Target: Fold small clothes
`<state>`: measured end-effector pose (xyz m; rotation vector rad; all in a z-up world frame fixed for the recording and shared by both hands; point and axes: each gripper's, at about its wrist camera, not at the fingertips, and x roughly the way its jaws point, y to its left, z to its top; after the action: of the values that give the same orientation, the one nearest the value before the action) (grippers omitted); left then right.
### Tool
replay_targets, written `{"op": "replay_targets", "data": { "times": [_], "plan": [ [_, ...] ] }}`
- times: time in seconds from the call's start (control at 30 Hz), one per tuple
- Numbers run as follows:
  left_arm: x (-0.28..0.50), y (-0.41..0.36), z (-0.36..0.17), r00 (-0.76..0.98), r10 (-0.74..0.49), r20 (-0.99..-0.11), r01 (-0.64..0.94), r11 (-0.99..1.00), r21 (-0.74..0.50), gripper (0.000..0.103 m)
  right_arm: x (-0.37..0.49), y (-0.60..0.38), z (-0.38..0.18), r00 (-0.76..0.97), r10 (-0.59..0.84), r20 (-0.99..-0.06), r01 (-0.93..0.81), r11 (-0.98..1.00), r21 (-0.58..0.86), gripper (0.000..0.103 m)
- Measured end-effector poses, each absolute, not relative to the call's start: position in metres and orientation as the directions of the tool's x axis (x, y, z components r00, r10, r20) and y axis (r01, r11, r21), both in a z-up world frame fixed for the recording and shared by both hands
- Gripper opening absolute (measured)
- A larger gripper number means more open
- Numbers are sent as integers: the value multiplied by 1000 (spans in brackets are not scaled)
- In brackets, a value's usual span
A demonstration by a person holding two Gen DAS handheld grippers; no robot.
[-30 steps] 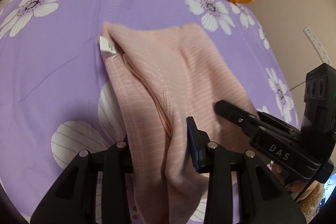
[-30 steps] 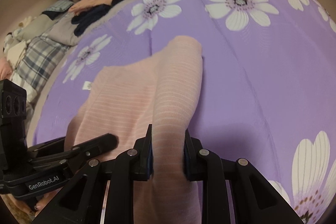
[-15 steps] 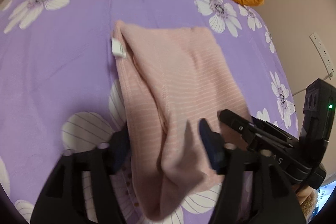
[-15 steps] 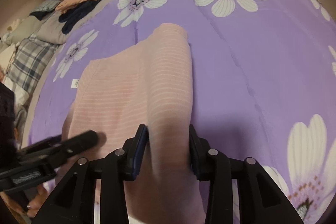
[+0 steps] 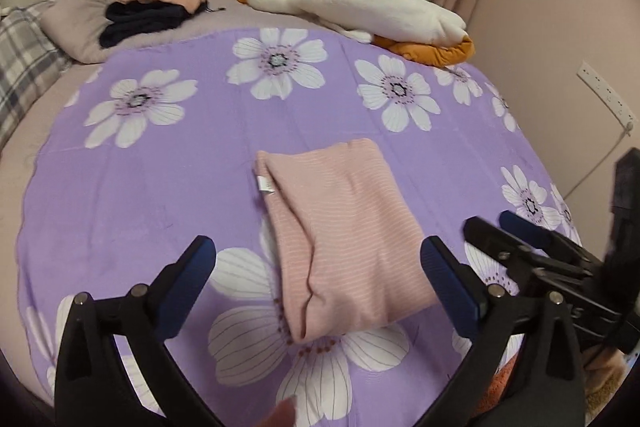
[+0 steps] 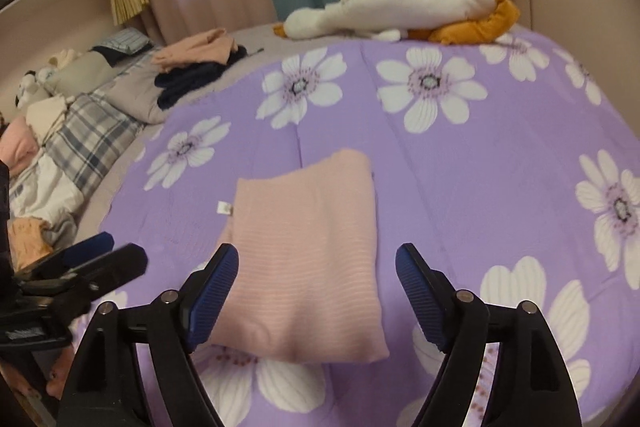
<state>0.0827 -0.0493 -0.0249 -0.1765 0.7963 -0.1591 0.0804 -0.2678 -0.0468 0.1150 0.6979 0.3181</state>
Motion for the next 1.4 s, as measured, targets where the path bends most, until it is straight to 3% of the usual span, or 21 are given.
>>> {"op": "replay_targets", "data": {
  "times": [0.27, 1.4],
  "plan": [
    [58, -54, -25, 694, -174, -699, 67, 982, -178, 102, 55, -264, -38, 755, 311, -578, -261, 950, 171, 81],
    [38, -61, -43, 644, -198, -739, 81, 978, -192, 102, 45, -259, -57, 725, 248, -643, -207, 968, 141, 81]
  ]
}}
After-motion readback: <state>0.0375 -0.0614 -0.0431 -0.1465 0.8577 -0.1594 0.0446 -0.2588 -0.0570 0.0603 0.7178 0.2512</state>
